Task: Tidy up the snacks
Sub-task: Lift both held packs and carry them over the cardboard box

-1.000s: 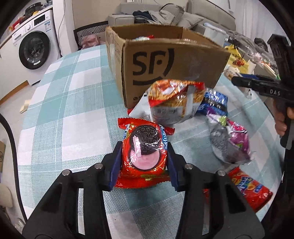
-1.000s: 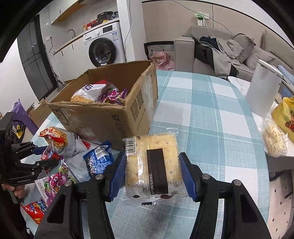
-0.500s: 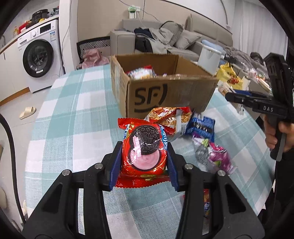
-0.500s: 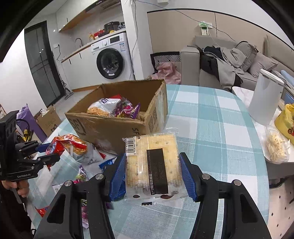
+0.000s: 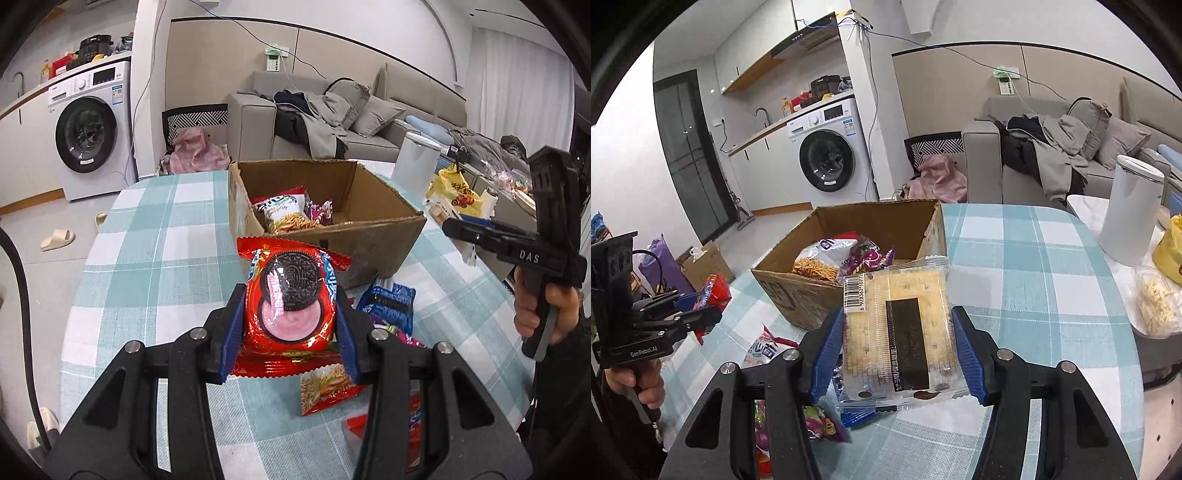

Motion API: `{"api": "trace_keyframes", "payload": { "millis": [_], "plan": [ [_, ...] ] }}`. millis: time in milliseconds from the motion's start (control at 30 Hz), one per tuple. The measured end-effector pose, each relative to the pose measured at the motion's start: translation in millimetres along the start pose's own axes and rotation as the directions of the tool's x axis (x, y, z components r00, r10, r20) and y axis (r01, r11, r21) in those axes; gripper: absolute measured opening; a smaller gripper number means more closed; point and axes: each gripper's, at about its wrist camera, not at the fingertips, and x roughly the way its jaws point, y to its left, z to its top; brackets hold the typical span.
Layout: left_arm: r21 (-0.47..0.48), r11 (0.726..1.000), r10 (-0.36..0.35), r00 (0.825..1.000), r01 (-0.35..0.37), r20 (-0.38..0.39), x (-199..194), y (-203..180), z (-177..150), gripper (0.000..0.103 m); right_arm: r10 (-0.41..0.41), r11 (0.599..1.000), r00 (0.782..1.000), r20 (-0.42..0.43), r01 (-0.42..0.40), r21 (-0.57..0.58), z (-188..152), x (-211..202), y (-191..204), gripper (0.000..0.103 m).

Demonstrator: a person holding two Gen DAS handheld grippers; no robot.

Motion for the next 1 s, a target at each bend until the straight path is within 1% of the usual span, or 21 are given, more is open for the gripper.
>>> {"api": "trace_keyframes", "payload": {
  "millis": [233, 333, 700, 1000],
  "plan": [
    [-0.017, 1.000, 0.017, 0.998, -0.016, 0.056, -3, -4, 13, 0.041, 0.022, 1.000, 0.999, 0.025, -0.022, -0.004, 2, 0, 10, 0.059],
    [-0.028, 1.000, 0.010, 0.998, -0.008, 0.062, -2, -5, 18, 0.041, 0.036, 0.999, 0.999, 0.035, -0.036, -0.006, 3, 0, 13, 0.059],
    [-0.004, 0.998, 0.061, 0.993, -0.060, 0.097, 5, -17, 37, 0.041, 0.059, 0.998, 0.997, 0.056, -0.058, -0.005, 13, 3, 18, 0.059],
    [0.014, 0.998, 0.067, 0.992, -0.068, 0.107, 19, -27, 54, 0.041, 0.072, 0.997, 0.996, 0.057, -0.072, -0.013, 25, 11, 29, 0.059]
  ]
}}
